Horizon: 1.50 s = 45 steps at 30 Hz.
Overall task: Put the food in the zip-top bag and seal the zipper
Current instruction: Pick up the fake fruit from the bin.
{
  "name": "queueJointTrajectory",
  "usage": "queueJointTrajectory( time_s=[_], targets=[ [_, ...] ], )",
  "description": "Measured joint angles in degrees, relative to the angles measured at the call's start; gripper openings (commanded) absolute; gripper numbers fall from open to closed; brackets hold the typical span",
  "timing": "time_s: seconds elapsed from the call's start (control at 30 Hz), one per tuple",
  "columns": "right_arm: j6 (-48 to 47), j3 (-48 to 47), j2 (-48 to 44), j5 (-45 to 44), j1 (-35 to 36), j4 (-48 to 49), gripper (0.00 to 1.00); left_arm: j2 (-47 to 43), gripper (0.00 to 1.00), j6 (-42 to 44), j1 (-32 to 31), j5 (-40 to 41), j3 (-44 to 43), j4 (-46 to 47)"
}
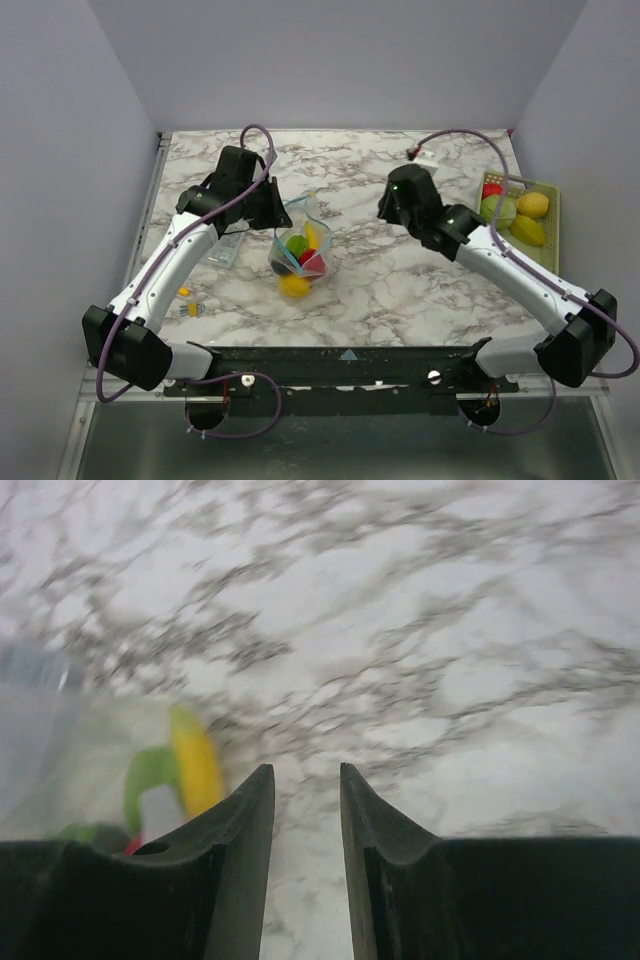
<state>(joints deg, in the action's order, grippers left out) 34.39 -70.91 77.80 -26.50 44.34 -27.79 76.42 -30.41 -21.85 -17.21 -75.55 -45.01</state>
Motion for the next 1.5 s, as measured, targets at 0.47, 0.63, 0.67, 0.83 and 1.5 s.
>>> queueJointTrajectory(
  time_s=[0.47,0.63,0.67,0.83,1.5],
  targets=[
    [13.6,5.5,0.9,-5.5,-36.6,-9.5,0.64,0.5,0.00,0.7,0.0,-4.7,2.8,1.5],
    [29.0,5.5,5.1,-9.8,-44.0,-19.5,0.81,0.5,0.00,0.6,0.0,-6.0,3.3,1.7],
    [31.5,5.5,5.1,-10.6,-45.9,-20.6,0.81,0.5,0.00,0.6,0.0,-6.1,3.4,1.7],
    [40.5,6.2,5.0,-12.7,-55.0,-22.9,0.86,0.4,0.00,0.6,0.0,-6.9,3.4,1.7],
    [43.5,1.2,9.0,-5.6,-66.3,-24.4,0.88,0.2,0.00,-1.0,-0.7,-7.6,3.4,1.6]
  ],
)
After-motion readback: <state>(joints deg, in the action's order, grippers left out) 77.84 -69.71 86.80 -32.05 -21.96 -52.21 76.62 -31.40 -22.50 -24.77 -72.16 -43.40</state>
